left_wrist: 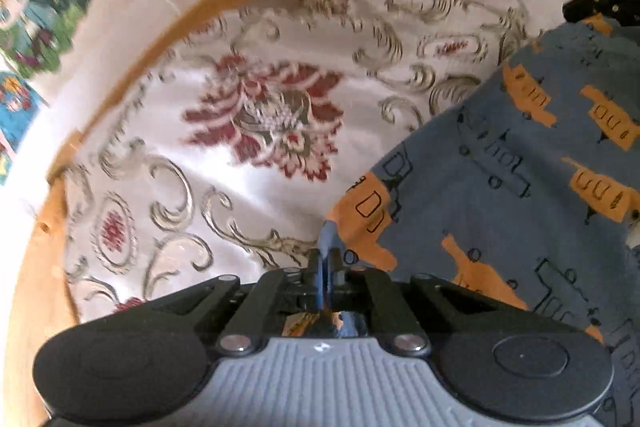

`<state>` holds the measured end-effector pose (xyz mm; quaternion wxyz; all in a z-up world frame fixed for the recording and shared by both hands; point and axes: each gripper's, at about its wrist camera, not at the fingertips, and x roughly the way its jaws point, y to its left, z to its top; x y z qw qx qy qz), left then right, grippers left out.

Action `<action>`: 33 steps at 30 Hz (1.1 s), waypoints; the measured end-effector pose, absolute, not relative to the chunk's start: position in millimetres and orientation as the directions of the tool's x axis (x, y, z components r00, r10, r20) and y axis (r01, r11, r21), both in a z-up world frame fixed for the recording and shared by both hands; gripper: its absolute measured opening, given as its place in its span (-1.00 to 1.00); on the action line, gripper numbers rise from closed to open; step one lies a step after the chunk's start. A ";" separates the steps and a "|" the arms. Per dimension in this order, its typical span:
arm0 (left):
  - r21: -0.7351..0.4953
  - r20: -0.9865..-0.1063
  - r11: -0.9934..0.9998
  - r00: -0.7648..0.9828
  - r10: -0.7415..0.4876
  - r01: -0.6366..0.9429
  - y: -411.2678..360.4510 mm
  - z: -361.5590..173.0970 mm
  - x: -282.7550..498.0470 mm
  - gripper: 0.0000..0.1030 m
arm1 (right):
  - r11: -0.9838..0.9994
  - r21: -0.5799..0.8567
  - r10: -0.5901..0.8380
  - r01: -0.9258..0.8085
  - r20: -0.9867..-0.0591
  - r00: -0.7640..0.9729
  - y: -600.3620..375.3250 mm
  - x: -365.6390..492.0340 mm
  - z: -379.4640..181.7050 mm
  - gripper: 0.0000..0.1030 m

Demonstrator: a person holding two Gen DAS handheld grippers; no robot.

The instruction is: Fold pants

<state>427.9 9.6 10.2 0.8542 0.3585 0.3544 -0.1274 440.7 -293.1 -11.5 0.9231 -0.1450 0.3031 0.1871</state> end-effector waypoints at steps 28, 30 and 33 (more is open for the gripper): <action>0.647 -0.557 0.631 0.831 0.007 0.428 2.6 13.7 379.5 -0.96 | 0.830 -0.166 0.279 -0.533 -0.703 0.654 -269.2 473.5 -39.1 -1.00; 0.647 -0.545 0.640 0.838 0.007 0.415 4.0 16.9 374.8 -0.96 | 0.827 -0.179 0.281 -0.533 -0.689 0.668 -270.9 463.1 -32.2 -1.00; 0.642 -0.536 0.649 0.844 -0.001 0.408 6.9 22.6 365.0 -0.96 | 0.824 -0.205 0.278 -0.528 -0.665 0.693 -272.7 442.7 -18.1 -1.00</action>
